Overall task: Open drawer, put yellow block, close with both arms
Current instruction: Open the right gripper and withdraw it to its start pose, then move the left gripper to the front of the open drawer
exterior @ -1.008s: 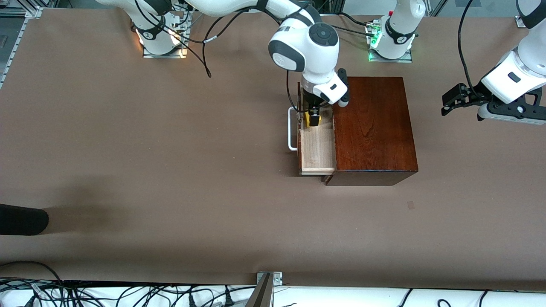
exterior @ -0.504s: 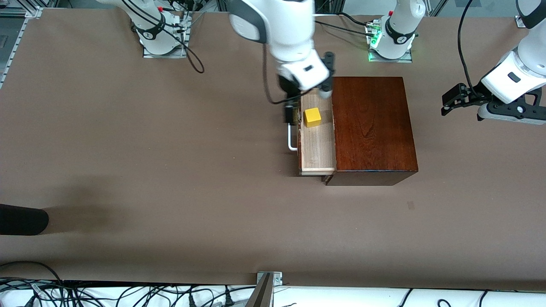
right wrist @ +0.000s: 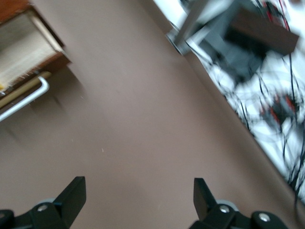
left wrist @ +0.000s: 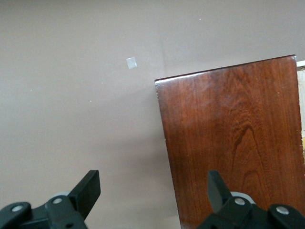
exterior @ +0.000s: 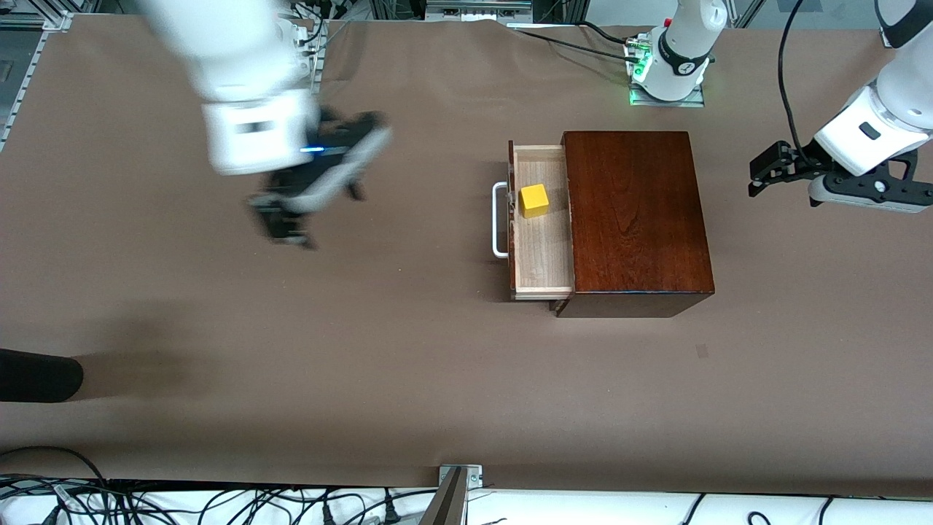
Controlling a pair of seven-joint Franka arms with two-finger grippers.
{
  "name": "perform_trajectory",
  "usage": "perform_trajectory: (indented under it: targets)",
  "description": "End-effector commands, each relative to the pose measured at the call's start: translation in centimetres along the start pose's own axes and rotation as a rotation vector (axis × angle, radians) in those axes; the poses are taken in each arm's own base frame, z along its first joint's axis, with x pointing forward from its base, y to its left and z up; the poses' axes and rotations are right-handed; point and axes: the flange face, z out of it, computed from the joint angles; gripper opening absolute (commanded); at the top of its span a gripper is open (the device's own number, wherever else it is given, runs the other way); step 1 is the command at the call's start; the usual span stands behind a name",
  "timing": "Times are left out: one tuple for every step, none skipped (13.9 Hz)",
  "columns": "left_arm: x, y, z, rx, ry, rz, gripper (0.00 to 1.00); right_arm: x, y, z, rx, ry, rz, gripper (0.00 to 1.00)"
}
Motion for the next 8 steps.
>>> perform_trajectory:
  targets:
    - [0.1, 1.5, -1.2, -0.007, 0.002, 0.044, 1.0, -9.4, 6.8, -0.5, 0.121, -0.087, 0.256, 1.0]
    - [0.1, 1.6, -1.1, -0.008, -0.003, 0.046, 1.0, -12.3, 8.7, -0.2, 0.136, -0.122, 0.318, 1.0]
    - [0.0, 1.6, -1.1, -0.008, -0.007, 0.048, 1.0, -14.9, 10.4, -0.1, 0.126, -0.146, 0.371, 1.0]
    - [-0.1, 1.6, -1.1, -0.008, -0.013, 0.048, 1.0, -16.7, 11.4, -0.1, 0.124, -0.164, 0.406, 1.0]
    - [0.0, 2.1, -1.0, -0.008, -0.018, 0.058, 1.0, -17.8, 11.5, -0.6, 0.119, -0.174, 0.439, 1.0]
    - [0.2, 3.5, -0.7, -0.009, -0.022, 0.078, 1.0, -18.7, 11.2, -1.1, 0.112, -0.184, 0.507, 1.0]
    - [0.7, 5.3, 0.3, -0.012, -0.04, 0.11, 1.0, -19.1, 10.8, -1.2, 0.111, -0.198, 0.557, 1.0]
    - [1.2, 8.1, 0.7, -0.011, -0.046, 0.167, 1.0, -19.2, 10.7, -1.7, 0.106, -0.195, 0.567, 1.0]
